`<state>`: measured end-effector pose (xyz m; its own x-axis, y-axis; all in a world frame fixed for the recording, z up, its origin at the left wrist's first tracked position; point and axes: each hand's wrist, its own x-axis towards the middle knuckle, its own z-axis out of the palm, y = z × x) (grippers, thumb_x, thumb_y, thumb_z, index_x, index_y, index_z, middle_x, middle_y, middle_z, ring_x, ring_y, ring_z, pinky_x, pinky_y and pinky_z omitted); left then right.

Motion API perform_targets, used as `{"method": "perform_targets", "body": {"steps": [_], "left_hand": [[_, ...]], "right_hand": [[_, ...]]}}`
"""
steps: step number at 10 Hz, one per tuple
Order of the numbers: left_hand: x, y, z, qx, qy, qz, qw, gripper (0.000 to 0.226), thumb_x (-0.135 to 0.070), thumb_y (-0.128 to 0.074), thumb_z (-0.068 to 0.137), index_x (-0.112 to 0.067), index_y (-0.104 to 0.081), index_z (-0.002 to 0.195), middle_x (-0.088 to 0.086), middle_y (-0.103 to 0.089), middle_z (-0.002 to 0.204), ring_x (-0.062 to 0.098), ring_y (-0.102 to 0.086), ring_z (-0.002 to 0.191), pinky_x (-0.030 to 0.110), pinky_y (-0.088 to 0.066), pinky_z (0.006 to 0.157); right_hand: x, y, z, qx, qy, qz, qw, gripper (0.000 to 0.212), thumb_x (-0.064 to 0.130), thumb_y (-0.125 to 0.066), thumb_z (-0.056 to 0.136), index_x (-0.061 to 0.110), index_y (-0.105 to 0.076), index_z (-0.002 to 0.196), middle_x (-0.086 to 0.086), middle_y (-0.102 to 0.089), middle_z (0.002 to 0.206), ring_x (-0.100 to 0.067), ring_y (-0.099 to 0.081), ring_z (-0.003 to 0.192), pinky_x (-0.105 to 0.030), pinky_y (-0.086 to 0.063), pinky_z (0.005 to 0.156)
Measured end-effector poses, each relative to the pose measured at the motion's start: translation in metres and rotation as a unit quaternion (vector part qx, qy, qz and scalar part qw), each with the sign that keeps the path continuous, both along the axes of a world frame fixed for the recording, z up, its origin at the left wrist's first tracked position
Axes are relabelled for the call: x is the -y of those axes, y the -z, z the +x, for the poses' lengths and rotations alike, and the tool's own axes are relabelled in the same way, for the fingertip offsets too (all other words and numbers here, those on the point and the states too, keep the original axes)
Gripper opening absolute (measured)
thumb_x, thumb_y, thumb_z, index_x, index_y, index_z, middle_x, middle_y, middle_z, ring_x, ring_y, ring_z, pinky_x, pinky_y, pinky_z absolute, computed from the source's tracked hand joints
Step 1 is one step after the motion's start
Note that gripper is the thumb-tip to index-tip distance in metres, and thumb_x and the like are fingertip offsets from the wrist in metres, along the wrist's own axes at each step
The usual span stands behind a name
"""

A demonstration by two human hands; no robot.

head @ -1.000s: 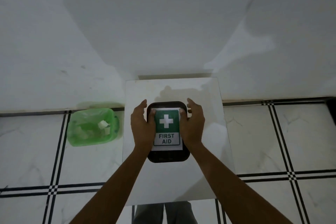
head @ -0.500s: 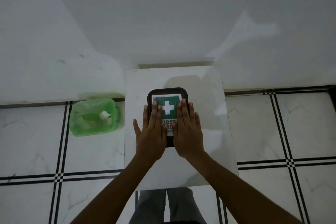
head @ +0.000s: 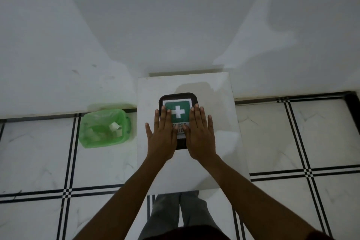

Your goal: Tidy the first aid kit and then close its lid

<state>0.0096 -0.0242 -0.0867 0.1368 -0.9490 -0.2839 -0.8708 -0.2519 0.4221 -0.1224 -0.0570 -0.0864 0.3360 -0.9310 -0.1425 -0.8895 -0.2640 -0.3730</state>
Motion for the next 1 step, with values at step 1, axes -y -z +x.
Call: {"method": "perform_targets", "body": {"steps": [1], "left_hand": [[0.0104,-0.0237,0.0067,0.005,-0.01,-0.041,0.999,0.063,-0.046,-0.003,0.095,-0.017,-0.01,0.15,0.004,-0.005,0.161,0.019,0.002,0.148,0.051,0.0,0.119]], "right_hand": [[0.0081,-0.019,0.0005,0.03,0.018,-0.016,0.999,0.069,0.047,-0.001,0.098,0.003,-0.025,0.146,-0.02,-0.026,0.154,-0.034,-0.02,0.144,-0.052,-0.021,0.117]]}}
